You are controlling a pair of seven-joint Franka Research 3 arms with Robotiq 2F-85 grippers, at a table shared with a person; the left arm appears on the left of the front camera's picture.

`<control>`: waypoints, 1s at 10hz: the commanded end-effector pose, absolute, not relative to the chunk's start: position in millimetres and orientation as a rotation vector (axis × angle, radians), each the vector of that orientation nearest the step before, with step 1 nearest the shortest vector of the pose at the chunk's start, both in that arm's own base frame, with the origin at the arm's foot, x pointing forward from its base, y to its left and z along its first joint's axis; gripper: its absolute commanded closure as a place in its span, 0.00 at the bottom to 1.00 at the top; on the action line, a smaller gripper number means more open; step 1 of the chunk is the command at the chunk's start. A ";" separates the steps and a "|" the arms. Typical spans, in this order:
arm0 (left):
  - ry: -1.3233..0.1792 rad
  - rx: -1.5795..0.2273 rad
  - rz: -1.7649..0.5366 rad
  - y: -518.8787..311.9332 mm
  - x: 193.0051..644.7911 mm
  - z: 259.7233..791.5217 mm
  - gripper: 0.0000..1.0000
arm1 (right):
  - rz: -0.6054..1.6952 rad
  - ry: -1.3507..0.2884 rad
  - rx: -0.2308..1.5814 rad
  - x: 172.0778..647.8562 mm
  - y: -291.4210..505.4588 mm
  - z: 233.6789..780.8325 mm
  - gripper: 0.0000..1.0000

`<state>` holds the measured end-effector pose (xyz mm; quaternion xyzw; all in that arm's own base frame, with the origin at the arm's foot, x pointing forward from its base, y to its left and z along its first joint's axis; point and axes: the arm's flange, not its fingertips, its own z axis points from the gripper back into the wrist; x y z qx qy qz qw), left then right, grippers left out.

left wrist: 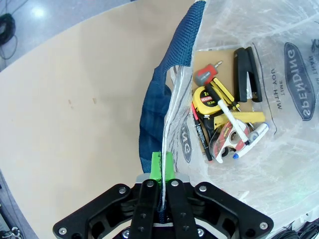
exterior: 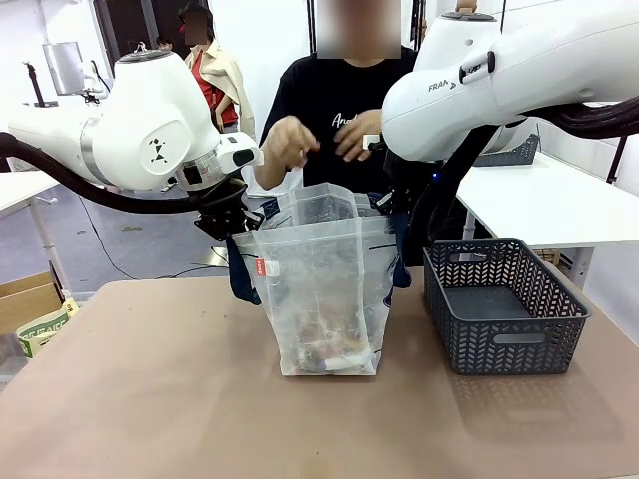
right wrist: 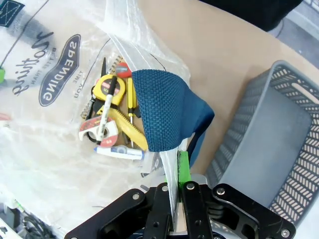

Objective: Transfer purchased items from the store into the shopping bag.
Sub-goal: Move the Reusable shopping bag to the right side of the table.

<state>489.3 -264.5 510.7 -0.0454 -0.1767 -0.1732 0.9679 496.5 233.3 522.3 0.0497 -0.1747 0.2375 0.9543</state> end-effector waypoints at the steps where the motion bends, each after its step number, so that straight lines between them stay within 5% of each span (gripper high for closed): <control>1: -0.358 -0.095 -0.345 -263.4 489.9 511.3 1.00 | 0.481 -0.357 0.101 496.5 232.8 523.3 1.00; 10: -0.358 -0.095 -0.345 -263.4 489.9 511.3 1.00 | 0.481 -0.357 0.101 496.5 232.8 523.3 1.00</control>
